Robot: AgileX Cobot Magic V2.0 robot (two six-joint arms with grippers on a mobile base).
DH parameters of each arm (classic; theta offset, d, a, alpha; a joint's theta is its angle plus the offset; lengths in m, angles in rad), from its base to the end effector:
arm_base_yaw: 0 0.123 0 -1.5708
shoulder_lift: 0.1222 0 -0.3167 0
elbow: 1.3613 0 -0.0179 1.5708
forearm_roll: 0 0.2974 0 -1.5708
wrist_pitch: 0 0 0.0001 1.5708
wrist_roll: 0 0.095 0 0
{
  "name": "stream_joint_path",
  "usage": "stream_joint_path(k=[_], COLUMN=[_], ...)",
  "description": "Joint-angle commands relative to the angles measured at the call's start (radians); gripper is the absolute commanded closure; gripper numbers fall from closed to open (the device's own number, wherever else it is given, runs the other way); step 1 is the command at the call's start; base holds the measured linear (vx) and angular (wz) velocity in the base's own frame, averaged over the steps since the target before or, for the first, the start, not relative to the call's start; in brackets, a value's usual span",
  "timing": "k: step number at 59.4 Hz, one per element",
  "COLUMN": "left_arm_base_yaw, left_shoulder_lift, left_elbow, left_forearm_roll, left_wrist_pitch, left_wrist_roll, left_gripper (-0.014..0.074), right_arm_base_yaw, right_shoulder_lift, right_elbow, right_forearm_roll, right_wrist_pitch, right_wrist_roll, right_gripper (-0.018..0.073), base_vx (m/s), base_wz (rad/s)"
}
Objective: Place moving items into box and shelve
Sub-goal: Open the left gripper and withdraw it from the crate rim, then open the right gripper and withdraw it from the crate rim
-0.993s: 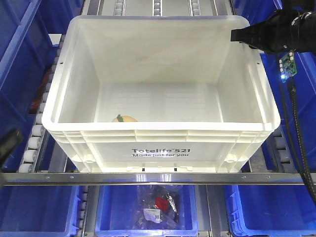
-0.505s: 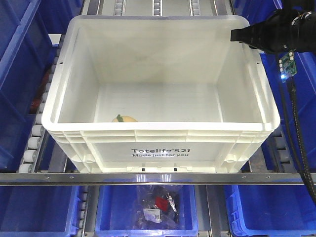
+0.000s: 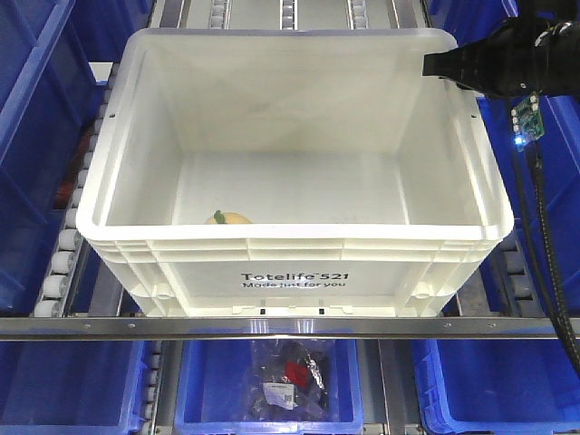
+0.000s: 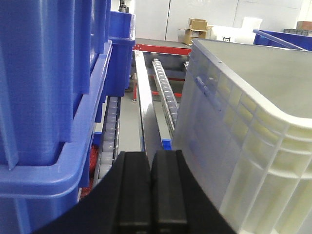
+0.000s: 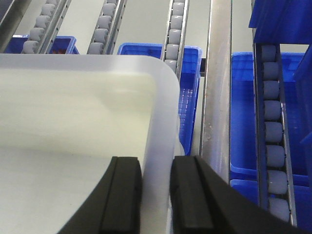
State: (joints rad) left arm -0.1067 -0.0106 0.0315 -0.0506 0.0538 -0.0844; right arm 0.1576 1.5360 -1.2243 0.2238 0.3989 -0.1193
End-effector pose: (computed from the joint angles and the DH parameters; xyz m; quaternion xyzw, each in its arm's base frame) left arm 0.0754 -0.0083 0.1970 -0.0089 0.7026 -0.0867 0.7063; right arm 0.3926 0.0707 0.3351 -0.0509 0.8857 0.0942 0.4516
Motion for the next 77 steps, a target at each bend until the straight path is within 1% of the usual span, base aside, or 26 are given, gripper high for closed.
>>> stream_joint_path(k=[1,53,60,66,69,77], left_arm_base_yaw=[-0.002,-0.002,-0.002,-0.002,-0.002,-0.002], left_shoulder_lift=[-0.015,-0.015,-0.015,-0.015,-0.015,-0.015], left_elbow=[0.016,0.016,0.016,0.016,0.016,0.016], left_forearm_roll=[0.001,0.001,0.001,0.001,0.001,0.001], left_wrist_pitch=[-0.080,-0.080,-0.080,-0.080,-0.080,-0.080], left_wrist_roll=[0.001,0.001,0.001,0.001,0.001,0.001], left_gripper=[0.0604,0.0604,0.0604,0.0604,0.0604,0.0604], right_arm_base_yaw=[0.002,0.002,-0.001,-0.001,-0.001,-0.001], right_shoulder_lift=[-0.043,-0.063,-0.096,-0.121,-0.133,-0.145], right_elbow=[-0.035,-0.035,-0.035,-0.035,-0.035,-0.035], right_forearm_roll=[0.015,0.021,0.008,-0.030,-0.045,-0.050], right_wrist_pitch=[-0.064,-0.057,-0.038,-0.008,0.012,0.078], right_wrist_roll=[-0.012,-0.011,-0.007,-0.004,0.000,0.035], right_gripper=[0.0332,0.0322,0.0286,0.0245,0.0214,0.0121], base_vx=[0.00,0.00,0.00,0.00,0.00,0.00], base_wz=[0.00,0.00,0.00,0.00,0.00,0.00])
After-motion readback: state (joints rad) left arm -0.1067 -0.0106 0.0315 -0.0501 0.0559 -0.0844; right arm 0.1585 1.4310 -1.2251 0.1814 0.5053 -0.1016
